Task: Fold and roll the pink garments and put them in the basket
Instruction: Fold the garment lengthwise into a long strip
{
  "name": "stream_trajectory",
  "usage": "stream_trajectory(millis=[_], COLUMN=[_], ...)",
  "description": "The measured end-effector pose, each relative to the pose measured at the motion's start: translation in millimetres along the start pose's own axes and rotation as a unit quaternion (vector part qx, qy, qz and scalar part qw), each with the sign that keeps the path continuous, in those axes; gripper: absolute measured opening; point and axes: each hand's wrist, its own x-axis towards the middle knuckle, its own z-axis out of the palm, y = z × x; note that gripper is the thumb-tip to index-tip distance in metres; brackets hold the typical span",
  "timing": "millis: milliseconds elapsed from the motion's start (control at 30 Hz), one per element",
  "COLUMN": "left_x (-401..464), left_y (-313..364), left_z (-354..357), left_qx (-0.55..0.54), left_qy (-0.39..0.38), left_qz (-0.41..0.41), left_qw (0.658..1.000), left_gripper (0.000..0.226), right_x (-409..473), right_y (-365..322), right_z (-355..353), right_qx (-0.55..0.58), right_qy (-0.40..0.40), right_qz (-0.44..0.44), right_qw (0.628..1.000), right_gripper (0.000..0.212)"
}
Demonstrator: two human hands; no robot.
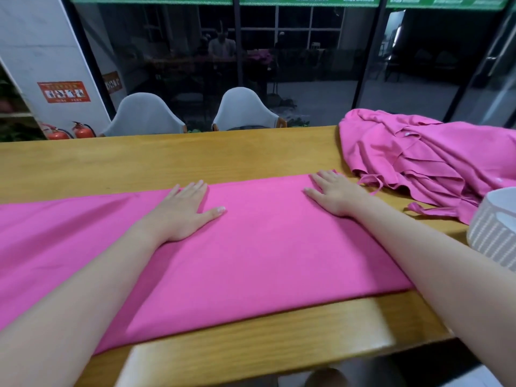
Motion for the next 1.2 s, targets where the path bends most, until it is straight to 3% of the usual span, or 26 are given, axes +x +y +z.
stream_trajectory(millis=[100,233,333,500,633,767,833,1067,1200], left_x=[-15.4,-58.0,-105.1,-158.4,-165.7,-173.2,-171.9,-170.7,-169.6], left_y=[13.3,37.9,57.7,64.6,68.9,76.8,77.2,80.2,86.9], left_z=[-8.1,-3.4,2.8,29.6,23.3,15.4,15.4,18.1,15.4], left_qx=[0.064,0.034,-0.048,-0.021,-0.022,-0.023,-0.020,-0.029,-0.029], left_qy=[0.086,0.055,-0.029,0.020,0.003,-0.016,-0.013,-0.010,-0.023], left_qz=[0.012,-0.012,-0.046,-0.051,-0.055,-0.066,-0.070,-0.075,-0.071], left_qw=[0.994,0.998,0.997,0.998,0.998,0.997,0.997,0.997,0.997], left_gripper=[0.074,0.038,0.052,0.068,0.085,0.112,0.121,0.132,0.130], right_x=[-20.4,-73.9,-127.6,-170.5,-173.6,-185.4,-194.1,-189.9,-184.0], right_y=[-24.4,-95.4,-154.3,-210.8,-153.9,-37.4,-2.6,-2.0,-57.7], right_z=[-17.6,-30.0,-22.4,-8.7,-6.3,-0.3,1.8,4.3,-9.4], right_qx=[-0.085,0.029,0.092,0.142,0.130,0.106,0.101,0.050,0.065], right_qy=[0.011,-0.005,0.025,0.004,-0.018,0.006,0.001,-0.027,-0.002], right_qz=[0.023,-0.048,-0.117,-0.174,-0.100,0.047,0.075,0.091,0.062], right_qw=[0.996,0.998,0.989,0.975,0.986,0.993,0.992,0.994,0.996], right_gripper=[0.074,0.060,0.055,0.061,0.074,0.071,0.070,0.070,0.066])
